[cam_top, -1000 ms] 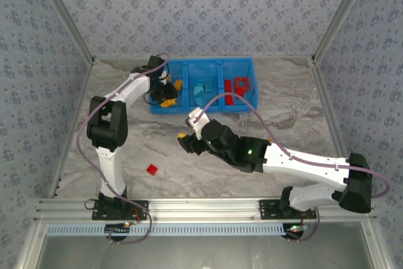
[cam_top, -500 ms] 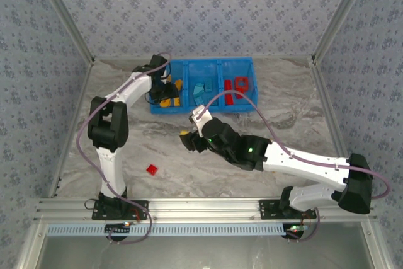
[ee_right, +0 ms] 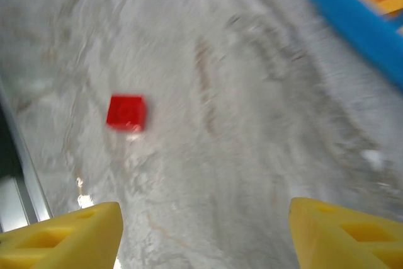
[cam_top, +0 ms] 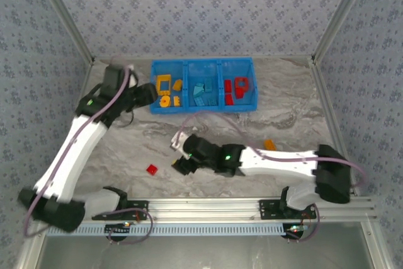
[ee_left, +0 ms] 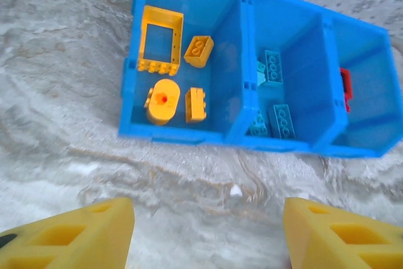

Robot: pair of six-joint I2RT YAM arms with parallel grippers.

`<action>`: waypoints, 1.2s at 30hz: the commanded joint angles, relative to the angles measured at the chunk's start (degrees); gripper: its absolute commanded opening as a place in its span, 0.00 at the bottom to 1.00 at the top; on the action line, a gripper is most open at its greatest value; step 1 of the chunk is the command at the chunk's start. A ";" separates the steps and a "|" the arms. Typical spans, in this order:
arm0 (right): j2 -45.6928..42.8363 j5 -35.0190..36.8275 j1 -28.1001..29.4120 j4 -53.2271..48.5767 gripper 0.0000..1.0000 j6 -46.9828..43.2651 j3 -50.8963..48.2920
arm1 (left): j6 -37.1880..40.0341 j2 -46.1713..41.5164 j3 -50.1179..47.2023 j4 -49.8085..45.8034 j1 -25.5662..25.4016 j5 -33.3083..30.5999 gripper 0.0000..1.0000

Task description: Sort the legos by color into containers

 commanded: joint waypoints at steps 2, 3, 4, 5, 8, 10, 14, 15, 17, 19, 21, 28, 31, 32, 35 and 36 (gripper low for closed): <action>10.90 -4.19 3.04 3.73 0.79 -4.89 6.80 | 2.28 -8.87 -4.61 -16.04 0.33 0.97 0.66; 14.26 -4.52 3.42 3.70 0.81 -4.71 8.86 | 2.17 -11.64 -5.85 -19.11 0.51 1.63 0.67; 17.08 -4.58 3.88 3.46 0.82 -4.38 11.09 | 1.58 -14.33 -7.05 -21.86 0.56 2.19 0.67; 19.31 -4.27 4.06 3.16 0.84 -3.91 13.58 | 0.82 -16.82 -8.08 -24.13 0.62 2.62 0.66; 25.42 -3.17 4.21 1.58 0.86 -1.50 19.19 | -1.75 -24.41 -10.78 -29.21 0.69 2.80 0.67; 28.55 -3.47 4.16 0.54 0.88 -0.35 22.24 | -2.82 -28.13 -11.20 -30.79 0.74 1.84 0.67; 33.00 -2.96 3.92 -2.76 0.89 1.06 26.58 | -3.54 -29.76 -9.77 -30.91 0.73 0.62 0.67; 33.90 -3.12 3.72 -3.61 0.88 1.59 27.38 | -3.45 -29.48 -9.22 -30.72 0.75 0.33 0.67; 35.05 -3.25 3.46 -4.43 0.87 2.17 28.38 | -3.51 -29.06 -8.29 -30.33 0.73 -0.08 0.67; 35.83 -3.30 3.42 -4.61 0.84 2.45 28.85 | -3.60 -28.93 -7.44 -30.12 0.73 -0.31 0.67; 36.48 -3.97 3.26 -4.48 0.78 3.12 29.41 | -3.69 -29.09 -6.87 -29.95 0.73 -0.70 0.67; 38.12 -4.27 3.25 -4.71 0.54 4.55 30.64 | -3.75 -29.64 -6.05 -30.74 0.73 -1.72 0.67; 38.22 -3.91 3.12 -4.70 0.48 4.99 30.73 | -3.93 -29.70 -6.25 -30.49 0.73 -1.88 0.67; 38.17 -3.86 3.07 -4.74 0.46 5.14 30.73 | -3.95 -29.62 -6.37 -30.26 0.73 -1.69 0.67; 37.55 -3.46 2.83 -4.65 0.39 5.36 30.35 | -3.91 -29.74 -6.75 -29.82 0.73 -1.55 0.67; 36.78 -3.07 2.87 -4.42 0.37 5.43 29.87 | -3.88 -29.80 -6.90 -29.57 0.73 -1.51 0.67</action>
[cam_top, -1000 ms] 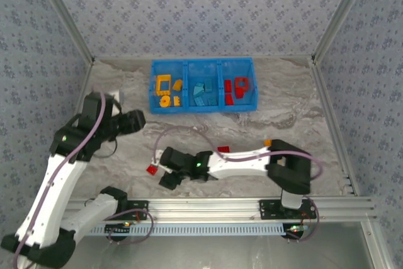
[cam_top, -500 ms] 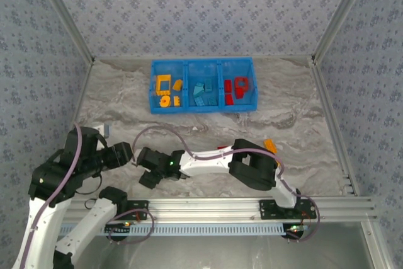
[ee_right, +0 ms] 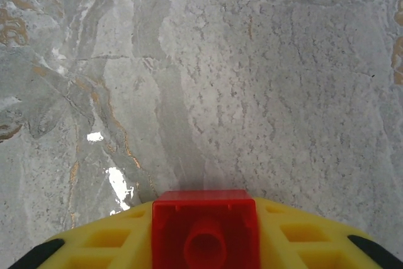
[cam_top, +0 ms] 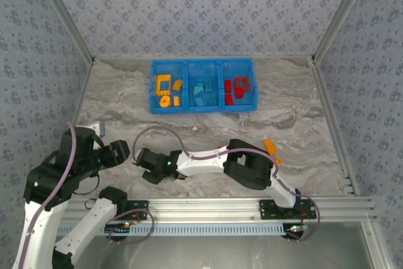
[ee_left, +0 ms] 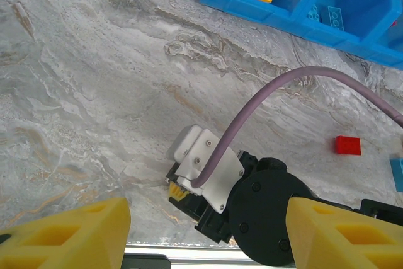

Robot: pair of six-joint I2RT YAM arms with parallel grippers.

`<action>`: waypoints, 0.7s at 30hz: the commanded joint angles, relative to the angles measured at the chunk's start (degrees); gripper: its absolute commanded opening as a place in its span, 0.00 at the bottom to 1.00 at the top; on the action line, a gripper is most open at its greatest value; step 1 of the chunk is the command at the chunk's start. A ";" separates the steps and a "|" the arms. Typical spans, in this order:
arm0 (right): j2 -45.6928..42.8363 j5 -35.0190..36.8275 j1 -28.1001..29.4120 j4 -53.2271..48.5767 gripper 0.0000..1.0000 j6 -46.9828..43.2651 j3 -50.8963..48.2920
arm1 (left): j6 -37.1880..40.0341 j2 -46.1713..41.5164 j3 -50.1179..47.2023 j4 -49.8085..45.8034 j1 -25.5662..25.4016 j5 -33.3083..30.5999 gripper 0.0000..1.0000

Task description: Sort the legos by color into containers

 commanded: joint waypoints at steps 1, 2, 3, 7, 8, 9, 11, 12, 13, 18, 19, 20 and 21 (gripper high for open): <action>-1.81 1.03 -0.45 -0.71 0.36 0.83 0.06 | -0.53 -0.68 0.22 0.19 0.34 -0.36 0.67; -3.12 1.41 -0.61 -0.29 0.35 1.05 -1.02 | -0.48 -0.86 0.12 0.60 0.34 -0.08 0.67; -4.96 1.83 -0.96 0.30 0.35 1.33 -2.25 | -0.39 -1.05 -0.06 1.27 0.34 0.68 0.67; -14.51 4.03 -3.02 1.12 0.34 2.24 -8.68 | -0.76 -1.09 -0.74 8.06 0.34 7.84 0.67; -17.36 4.58 -3.77 1.30 0.33 2.59 -10.67 | -1.17 -0.70 -1.06 10.12 0.34 10.01 0.67; -20.62 5.14 -4.85 1.30 0.33 2.87 -12.82 | -1.91 0.05 -1.33 12.23 0.38 12.22 0.66; -26.88 6.46 -7.08 0.60 0.33 3.57 -17.20 | -3.69 1.87 -1.97 16.72 0.17 15.05 0.64; -30.74 7.03 -8.77 0.14 0.33 3.98 -20.18 | -4.69 2.94 -2.49 19.41 -0.13 15.72 0.63; -34.34 7.26 -10.77 -0.34 0.33 4.48 -22.55 | -5.73 3.95 -3.01 22.49 -0.78 16.27 0.63; -49.04 5.07 -24.73 -4.78 0.33 5.93 -29.66 | -7.39 13.98 -2.12 35.17 -12.37 10.26 0.63; -50.61 4.38 -28.02 -5.57 0.34 5.92 -30.14 | -6.39 17.34 -0.63 36.64 -16.81 6.76 0.63; -51.32 3.91 -31.06 -6.31 0.34 6.14 -30.13 | -5.55 20.24 0.60 37.62 -20.27 4.28 0.63; -51.49 3.13 -34.68 -7.05 0.34 6.68 -29.84 | -4.69 23.33 2.07 39.84 -23.73 2.10 0.63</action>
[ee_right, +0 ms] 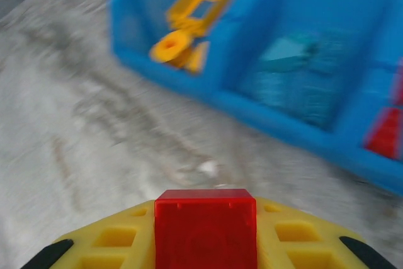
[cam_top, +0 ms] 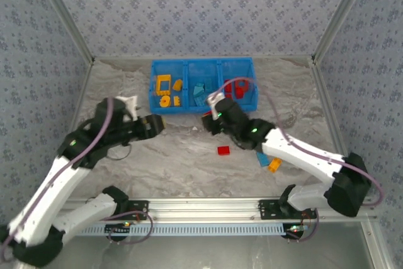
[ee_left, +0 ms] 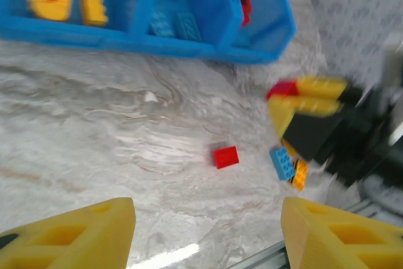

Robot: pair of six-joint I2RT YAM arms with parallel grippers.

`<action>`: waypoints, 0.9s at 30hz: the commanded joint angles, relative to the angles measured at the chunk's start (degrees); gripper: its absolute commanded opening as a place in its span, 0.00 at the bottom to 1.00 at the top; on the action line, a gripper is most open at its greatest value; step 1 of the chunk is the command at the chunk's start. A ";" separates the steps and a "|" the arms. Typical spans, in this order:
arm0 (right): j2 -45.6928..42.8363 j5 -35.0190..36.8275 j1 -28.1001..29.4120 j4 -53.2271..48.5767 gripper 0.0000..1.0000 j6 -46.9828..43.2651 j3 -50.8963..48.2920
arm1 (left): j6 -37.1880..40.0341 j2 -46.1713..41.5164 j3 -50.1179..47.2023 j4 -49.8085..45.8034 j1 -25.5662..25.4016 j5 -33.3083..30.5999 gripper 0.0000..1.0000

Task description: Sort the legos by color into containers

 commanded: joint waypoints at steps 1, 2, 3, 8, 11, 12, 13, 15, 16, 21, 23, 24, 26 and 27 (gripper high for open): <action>-0.48 -2.65 -9.06 -4.89 0.34 2.31 -1.02 | 1.66 8.25 5.03 11.31 -9.25 -7.89 0.63; 0.09 -3.12 -11.57 -4.69 0.33 2.79 -0.78 | 1.76 10.47 5.81 12.72 -11.15 -9.43 0.63; 1.11 -3.38 -14.15 -4.60 0.33 3.27 0.01 | 1.67 12.73 6.39 14.73 -13.02 -10.76 0.63; 14.33 -3.55 -21.60 -9.03 0.32 3.78 9.57 | 1.67 21.14 7.86 20.99 -18.51 -14.57 0.63; 23.09 -4.45 -24.11 -11.64 0.31 4.08 17.64 | 2.11 23.89 8.50 22.12 -20.74 -15.27 0.63; 25.30 -4.37 -24.53 -11.81 0.31 4.19 19.19 | 2.37 24.54 8.58 22.36 -21.39 -15.54 0.63; 27.26 -4.80 -24.90 -11.80 0.31 4.27 20.63 | 2.45 25.05 8.67 22.34 -22.00 -15.83 0.63; 30.32 -4.69 -25.27 -12.61 0.32 4.70 23.23 | 2.55 25.67 8.58 22.38 -22.88 -16.10 0.64; 31.77 -4.30 -25.44 -13.37 0.32 4.89 24.57 | 2.47 25.91 8.48 22.33 -23.19 -16.39 0.63; 37.13 -3.68 -25.96 -15.70 0.34 5.82 28.09 | 1.94 26.45 7.48 22.78 -23.48 -16.24 0.64; 38.43 -3.94 -26.00 -15.78 0.34 5.81 28.61 | 1.95 26.69 7.57 22.77 -23.48 -16.24 0.64; 38.97 -4.07 -25.99 -15.97 0.35 5.85 28.85 | 2.07 26.70 7.68 22.74 -23.48 -16.24 0.64; 39.87 -3.86 -26.00 -16.61 0.36 5.82 29.25 | 2.03 26.96 7.88 22.45 -23.48 -16.33 0.64; 40.13 -3.56 -26.07 -16.76 0.37 5.87 29.28 | 2.07 26.96 7.82 22.33 -23.48 -16.37 0.64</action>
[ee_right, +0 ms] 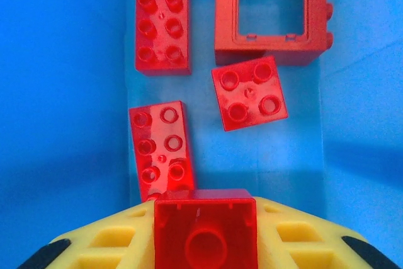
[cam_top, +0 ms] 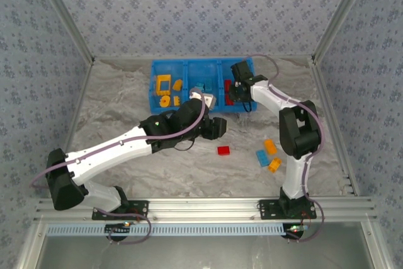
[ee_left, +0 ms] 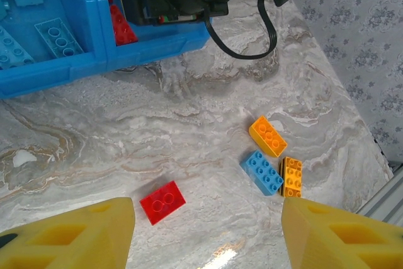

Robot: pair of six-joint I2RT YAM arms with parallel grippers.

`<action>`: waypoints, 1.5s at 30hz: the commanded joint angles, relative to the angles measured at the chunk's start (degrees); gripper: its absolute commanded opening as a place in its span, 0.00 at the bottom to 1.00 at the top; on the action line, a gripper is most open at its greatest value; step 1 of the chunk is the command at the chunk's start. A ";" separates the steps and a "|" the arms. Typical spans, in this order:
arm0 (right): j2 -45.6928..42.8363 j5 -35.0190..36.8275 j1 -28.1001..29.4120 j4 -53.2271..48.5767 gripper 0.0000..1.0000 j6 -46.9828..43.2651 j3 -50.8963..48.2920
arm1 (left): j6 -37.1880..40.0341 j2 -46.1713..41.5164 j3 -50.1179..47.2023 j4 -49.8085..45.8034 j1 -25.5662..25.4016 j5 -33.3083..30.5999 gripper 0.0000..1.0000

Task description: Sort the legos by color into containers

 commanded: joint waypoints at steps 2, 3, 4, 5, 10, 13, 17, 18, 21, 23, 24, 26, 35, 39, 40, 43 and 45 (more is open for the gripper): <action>1.64 0.51 -0.66 -3.01 0.39 0.77 2.02 | 0.66 0.43 1.36 1.13 -0.18 -0.97 0.64; 1.66 0.40 -0.62 -3.11 0.41 0.70 2.09 | 0.58 0.28 1.27 1.11 -0.18 -0.86 0.64; 1.70 0.13 -0.67 -3.15 0.46 0.51 2.26 | 0.50 0.34 1.27 1.09 -0.18 -0.79 0.64; 1.59 -0.01 -0.61 -3.28 0.49 0.38 2.49 | 0.48 0.34 1.27 1.15 -0.18 -0.72 0.64; -1.85 0.47 0.08 -4.02 0.59 -0.46 2.84 | 0.55 0.44 1.69 0.38 -0.18 -0.61 0.64; -6.62 1.76 1.09 -4.77 0.58 -0.97 2.04 | 0.73 1.06 2.12 0.08 -0.18 0.20 0.65; -17.54 5.80 3.19 -6.27 0.57 -0.89 -2.72 | 1.98 4.03 4.29 -0.05 -0.14 4.05 0.65; -21.68 7.25 3.75 -7.62 0.56 -0.33 -4.67 | 2.03 5.38 5.27 -0.36 -0.18 5.29 0.65; -33.91 9.94 5.44 -11.16 0.56 1.93 -11.01 | -0.36 9.68 8.12 -1.77 -0.18 7.20 0.66; -42.54 11.86 6.91 -14.87 0.57 3.64 -14.76 | -4.39 12.65 9.48 -1.90 -0.18 8.48 0.66; -46.20 12.65 7.79 -16.61 0.57 4.35 -16.11 | -6.78 13.98 9.98 -1.86 -0.27 9.12 0.66; -54.06 12.79 9.49 -21.01 0.58 5.76 -19.29 | -12.64 17.51 11.01 -1.49 -0.77 10.89 0.66; -73.31 2.67 15.12 -34.05 0.59 13.76 -21.44 | -28.70 33.55 21.94 -7.54 -4.27 17.39 0.66; -75.71 4.03 17.79 -36.08 0.58 15.51 -21.73 | -30.89 37.16 26.72 -10.37 -4.49 17.28 0.66; -76.15 4.32 18.43 -36.11 0.58 15.52 -21.77 | -30.49 38.10 28.47 -10.92 -4.49 17.09 0.66; -77.03 4.81 19.55 -35.29 0.58 15.61 -21.73 | -28.81 42.88 35.72 -15.68 -4.36 15.33 0.69; -77.50 4.81 19.92 -34.31 0.58 15.56 -21.47 | -28.63 47.29 41.16 -18.00 -3.90 16.38 0.71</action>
